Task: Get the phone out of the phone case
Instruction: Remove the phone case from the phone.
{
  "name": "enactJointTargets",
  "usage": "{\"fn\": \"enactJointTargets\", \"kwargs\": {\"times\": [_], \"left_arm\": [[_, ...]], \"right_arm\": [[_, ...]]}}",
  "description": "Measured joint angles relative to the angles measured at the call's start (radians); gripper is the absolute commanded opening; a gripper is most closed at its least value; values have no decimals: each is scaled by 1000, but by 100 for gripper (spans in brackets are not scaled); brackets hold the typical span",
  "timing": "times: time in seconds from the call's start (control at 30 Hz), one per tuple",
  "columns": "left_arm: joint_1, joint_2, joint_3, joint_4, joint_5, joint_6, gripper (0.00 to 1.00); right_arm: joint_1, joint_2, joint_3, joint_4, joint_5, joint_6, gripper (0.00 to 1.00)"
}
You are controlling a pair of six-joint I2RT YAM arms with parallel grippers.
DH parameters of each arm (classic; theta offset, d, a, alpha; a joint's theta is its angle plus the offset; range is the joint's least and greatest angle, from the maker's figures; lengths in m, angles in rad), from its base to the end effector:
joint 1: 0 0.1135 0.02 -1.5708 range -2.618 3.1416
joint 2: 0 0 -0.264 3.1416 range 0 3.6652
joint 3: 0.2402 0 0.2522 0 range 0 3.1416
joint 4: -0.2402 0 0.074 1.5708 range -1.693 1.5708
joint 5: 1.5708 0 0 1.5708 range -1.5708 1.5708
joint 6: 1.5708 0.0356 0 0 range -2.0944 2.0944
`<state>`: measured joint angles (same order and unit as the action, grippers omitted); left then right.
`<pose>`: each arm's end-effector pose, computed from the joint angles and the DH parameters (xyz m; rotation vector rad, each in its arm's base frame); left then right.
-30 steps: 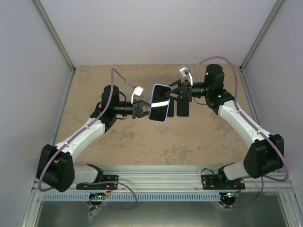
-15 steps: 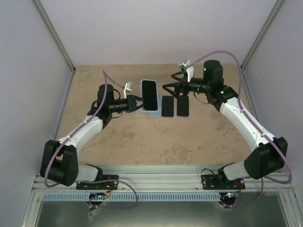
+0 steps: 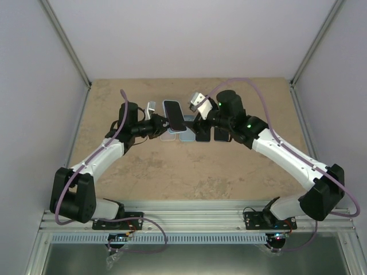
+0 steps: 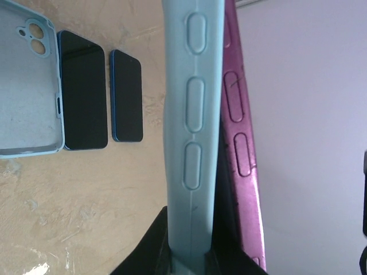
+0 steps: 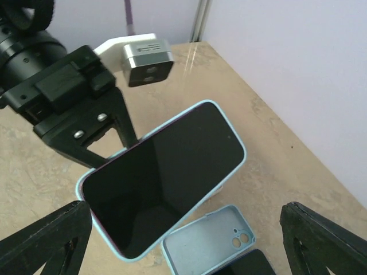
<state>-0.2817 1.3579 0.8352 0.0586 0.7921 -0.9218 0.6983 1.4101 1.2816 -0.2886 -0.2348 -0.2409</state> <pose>0.2763 -0.1063 0.2569 -0.1512 2.2443 -1.5123 0.2457 0.2170 0.3582 -1.0463 1.7213 0.5270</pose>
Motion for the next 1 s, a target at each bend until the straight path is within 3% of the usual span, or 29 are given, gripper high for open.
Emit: {"fn": "enactJointTargets", "kwargs": {"times": [0.5,1.0], "left_arm": [[35,-1,-31,62,0,-136,0],[36,0,-46,109,18,-180,0]], "right_arm": [[206,107,2,22,251,-140,75],[248,140,6,95,394,-226,56]]}}
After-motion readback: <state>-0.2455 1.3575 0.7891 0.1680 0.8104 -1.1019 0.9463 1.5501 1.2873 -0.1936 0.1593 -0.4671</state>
